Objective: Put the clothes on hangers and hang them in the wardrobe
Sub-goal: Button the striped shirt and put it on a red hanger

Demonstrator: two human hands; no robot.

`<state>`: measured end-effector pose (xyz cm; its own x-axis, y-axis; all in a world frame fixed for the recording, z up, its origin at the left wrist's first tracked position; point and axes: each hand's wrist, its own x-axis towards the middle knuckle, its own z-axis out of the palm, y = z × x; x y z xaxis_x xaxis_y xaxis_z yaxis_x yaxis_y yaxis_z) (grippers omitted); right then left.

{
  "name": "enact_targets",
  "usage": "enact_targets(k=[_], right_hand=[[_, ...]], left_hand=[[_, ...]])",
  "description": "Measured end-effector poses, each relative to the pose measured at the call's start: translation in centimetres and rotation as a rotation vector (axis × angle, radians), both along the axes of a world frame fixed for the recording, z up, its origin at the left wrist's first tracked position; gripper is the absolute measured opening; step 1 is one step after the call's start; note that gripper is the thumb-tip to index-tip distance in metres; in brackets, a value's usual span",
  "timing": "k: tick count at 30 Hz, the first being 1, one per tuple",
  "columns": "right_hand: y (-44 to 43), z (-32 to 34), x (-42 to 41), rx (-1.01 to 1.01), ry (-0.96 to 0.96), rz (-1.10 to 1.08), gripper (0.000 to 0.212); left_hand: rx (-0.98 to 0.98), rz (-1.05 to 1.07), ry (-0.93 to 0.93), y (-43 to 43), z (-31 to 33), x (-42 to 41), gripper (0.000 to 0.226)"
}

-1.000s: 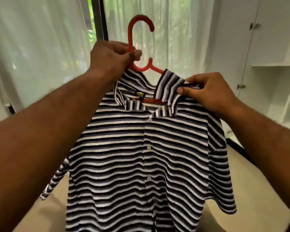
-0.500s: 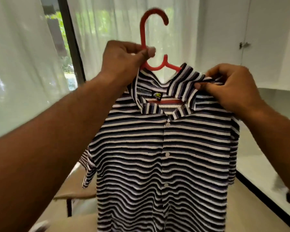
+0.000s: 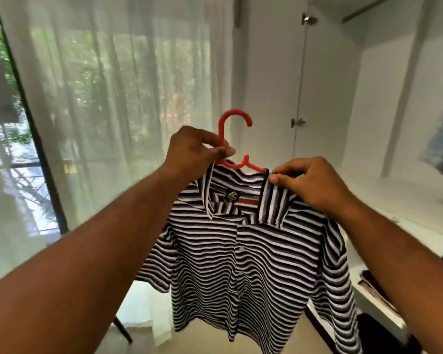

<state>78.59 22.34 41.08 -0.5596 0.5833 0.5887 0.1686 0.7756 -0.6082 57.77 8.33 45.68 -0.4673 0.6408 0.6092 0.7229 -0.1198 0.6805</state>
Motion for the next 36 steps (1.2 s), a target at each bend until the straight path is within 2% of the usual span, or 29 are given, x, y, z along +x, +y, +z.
enact_targets(k=[6,9,15,19,27,32,36], right_hand=[[-1.6,0.9,2.5,0.35,0.232,-0.218,0.013],[-2.5,1.2,4.5,0.476,0.28,-0.264,0.014],[-1.0,2.9,6.7,0.307,0.336,-0.308,0.02],[-0.4,3.4,6.6,0.26,0.166,-0.209,0.018],[3.3,2.9,10.6,0.052,-0.046,-0.141,0.022],[5.2,2.2,11.0,0.086,0.004,-0.207,0.017],[5.9,1.9,9.4,0.199,0.075,-0.234,0.016]], left_hand=[[0.0,0.006,0.024,1.2,2.6,1.3,0.019],[-0.001,0.0,0.043,1.2,3.2,2.4,0.017],[-0.032,-0.087,0.053,2.8,2.8,5.9,0.023],[-0.091,-0.096,0.15,4.3,2.2,8.5,0.025],[-0.04,-0.132,0.049,6.3,1.7,9.6,0.026],[-0.068,-0.155,0.031,8.9,2.6,10.3,0.025],[-0.043,-0.165,0.016,10.1,3.1,9.6,0.025]])
